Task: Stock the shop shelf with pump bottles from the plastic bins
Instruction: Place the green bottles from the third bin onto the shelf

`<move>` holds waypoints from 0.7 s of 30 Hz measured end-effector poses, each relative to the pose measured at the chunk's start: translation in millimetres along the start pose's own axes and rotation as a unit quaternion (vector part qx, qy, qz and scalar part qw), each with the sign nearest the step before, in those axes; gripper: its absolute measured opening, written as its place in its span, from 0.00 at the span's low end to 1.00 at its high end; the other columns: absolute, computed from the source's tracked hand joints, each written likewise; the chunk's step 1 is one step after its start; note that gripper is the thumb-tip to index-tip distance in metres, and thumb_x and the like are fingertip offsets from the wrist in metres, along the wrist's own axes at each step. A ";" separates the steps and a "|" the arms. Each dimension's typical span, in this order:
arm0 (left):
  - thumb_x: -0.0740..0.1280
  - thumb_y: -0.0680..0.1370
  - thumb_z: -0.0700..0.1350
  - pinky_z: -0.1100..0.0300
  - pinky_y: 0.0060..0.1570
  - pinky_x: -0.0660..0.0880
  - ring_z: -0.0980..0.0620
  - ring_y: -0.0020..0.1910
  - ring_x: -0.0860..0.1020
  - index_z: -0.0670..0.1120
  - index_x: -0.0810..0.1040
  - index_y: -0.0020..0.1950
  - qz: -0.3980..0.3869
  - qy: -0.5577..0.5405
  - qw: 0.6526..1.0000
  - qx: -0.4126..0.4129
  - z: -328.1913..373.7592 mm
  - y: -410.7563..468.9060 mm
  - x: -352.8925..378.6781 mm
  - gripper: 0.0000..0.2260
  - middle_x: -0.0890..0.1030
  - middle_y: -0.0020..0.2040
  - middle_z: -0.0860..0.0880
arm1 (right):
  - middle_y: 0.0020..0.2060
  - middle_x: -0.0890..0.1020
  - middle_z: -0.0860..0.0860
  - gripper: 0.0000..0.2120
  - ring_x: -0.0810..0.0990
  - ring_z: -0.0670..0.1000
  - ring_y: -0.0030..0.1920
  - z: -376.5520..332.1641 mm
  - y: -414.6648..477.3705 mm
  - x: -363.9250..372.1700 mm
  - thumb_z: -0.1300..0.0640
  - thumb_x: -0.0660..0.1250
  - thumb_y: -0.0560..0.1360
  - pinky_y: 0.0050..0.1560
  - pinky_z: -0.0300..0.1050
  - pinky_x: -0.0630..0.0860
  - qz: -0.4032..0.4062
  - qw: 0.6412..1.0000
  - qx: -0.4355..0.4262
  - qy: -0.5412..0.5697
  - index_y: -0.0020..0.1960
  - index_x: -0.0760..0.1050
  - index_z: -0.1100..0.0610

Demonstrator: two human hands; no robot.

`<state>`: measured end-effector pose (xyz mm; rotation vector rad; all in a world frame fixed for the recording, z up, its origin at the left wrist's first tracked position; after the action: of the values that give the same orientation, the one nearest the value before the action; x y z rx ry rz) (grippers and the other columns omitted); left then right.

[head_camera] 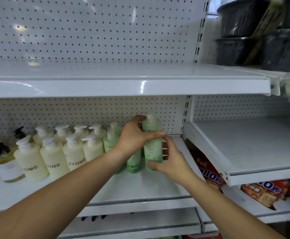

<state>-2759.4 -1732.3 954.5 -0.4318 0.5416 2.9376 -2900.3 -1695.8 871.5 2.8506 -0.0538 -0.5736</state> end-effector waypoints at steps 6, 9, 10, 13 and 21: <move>0.83 0.63 0.49 0.63 0.55 0.79 0.58 0.53 0.82 0.49 0.77 0.63 -0.003 0.002 1.000 0.017 0.2 -0.5 -2.8 0.31 0.83 0.52 0.56 | 0.54 0.78 0.39 0.38 0.77 0.35 0.52 4.9 7.5 3.4 0.56 0.81 0.67 0.42 0.24 0.73 0.038 0.999 0.017 -0.020 0.70 0.65 0.45; 0.81 0.64 0.55 0.64 0.60 0.74 0.60 0.57 0.79 0.50 0.76 0.68 0.021 0.095 0.994 0.052 2.5 2.9 -25.0 0.35 0.81 0.58 0.56 | 0.52 0.78 0.38 0.37 0.76 0.33 0.52 18.5 12.6 4.0 0.58 0.81 0.66 0.42 0.23 0.72 0.042 0.998 0.030 -0.024 0.69 0.67 0.47; 0.79 0.66 0.57 0.63 0.60 0.74 0.61 0.57 0.78 0.51 0.77 0.68 0.022 0.139 0.988 0.064 1.2 2.1 -30.7 0.32 0.81 0.60 0.56 | 0.52 0.77 0.37 0.37 0.75 0.32 0.51 23.4 15.0 4.9 0.59 0.81 0.66 0.42 0.23 0.71 0.040 0.998 0.035 -0.026 0.69 0.66 0.47; 0.74 0.73 0.55 0.61 0.60 0.74 0.56 0.59 0.78 0.52 0.79 0.65 0.002 0.248 0.965 0.086 -9.1 -4.3 -34.7 0.22 0.80 0.63 0.54 | 0.52 0.77 0.39 0.38 0.77 0.37 0.52 40.0 25.6 8.2 0.59 0.81 0.66 0.43 0.25 0.71 0.038 0.998 0.049 -0.027 0.69 0.65 0.47; 0.71 0.74 0.43 0.72 0.50 0.65 0.53 0.59 0.78 0.46 0.83 0.60 -0.054 0.326 0.938 0.101 -25.6 -4.8 -32.7 0.15 0.81 0.62 0.50 | 0.55 0.78 0.41 0.36 0.78 0.46 0.57 81.5 46.6 27.8 0.59 0.82 0.65 0.52 0.33 0.73 0.030 0.997 0.058 -0.037 0.64 0.65 0.42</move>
<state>-2721.0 -1739.4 939.8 -1.3693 0.8408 2.5426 -2905.7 -1761.2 798.8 2.9272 -0.1903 -0.6856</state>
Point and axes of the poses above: each hand's wrist, its own y-axis towards the middle knuckle, its own x-axis out of the palm, z = x × y, the point moved 7 cm from there along y, towards the middle knuckle
